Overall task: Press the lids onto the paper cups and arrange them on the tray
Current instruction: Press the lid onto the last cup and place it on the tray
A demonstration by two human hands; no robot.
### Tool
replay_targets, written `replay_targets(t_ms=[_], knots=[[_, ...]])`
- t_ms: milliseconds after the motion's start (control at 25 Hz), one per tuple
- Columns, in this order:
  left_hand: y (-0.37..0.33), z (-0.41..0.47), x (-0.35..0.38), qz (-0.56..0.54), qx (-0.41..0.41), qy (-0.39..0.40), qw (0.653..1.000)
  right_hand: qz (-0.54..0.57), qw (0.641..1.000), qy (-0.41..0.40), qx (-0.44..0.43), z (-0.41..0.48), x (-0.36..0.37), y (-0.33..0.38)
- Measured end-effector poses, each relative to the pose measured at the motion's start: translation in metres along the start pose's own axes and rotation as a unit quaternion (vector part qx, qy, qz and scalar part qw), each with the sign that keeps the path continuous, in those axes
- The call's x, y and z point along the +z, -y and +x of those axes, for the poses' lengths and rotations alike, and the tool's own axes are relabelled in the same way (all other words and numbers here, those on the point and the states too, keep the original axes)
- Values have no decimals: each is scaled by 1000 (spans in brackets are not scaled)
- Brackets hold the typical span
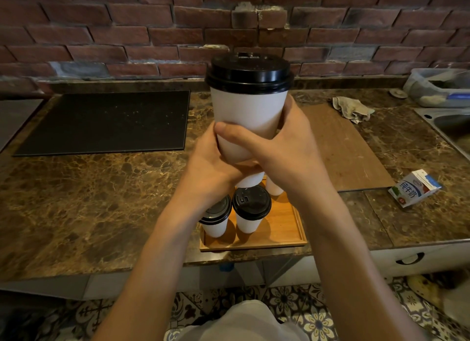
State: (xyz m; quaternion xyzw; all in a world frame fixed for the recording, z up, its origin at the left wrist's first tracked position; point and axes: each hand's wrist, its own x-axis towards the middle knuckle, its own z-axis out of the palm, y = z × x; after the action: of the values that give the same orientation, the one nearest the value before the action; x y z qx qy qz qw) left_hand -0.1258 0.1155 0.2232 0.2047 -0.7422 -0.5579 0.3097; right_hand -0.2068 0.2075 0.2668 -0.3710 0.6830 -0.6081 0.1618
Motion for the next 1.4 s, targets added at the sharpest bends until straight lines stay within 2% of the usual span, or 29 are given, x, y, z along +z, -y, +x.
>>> replay_targets(t_ms=[200,440,760,1120,1400], knots=[[-5,-2,-6,-33,12,37,999,26,999,20,2,2,-8,2],[-15,-7,-13,-43,7,95,995,82,992,98,24,4,-24,0],[-12,-11,-13,-52,11,114,992,69,987,143,22,5,-27,-4],[-10,-7,-8,-37,18,53,998,59,994,91,24,7,-20,-1],[-3,-5,4,-8,18,0,1000,55,998,10,21,6,-9,-5]])
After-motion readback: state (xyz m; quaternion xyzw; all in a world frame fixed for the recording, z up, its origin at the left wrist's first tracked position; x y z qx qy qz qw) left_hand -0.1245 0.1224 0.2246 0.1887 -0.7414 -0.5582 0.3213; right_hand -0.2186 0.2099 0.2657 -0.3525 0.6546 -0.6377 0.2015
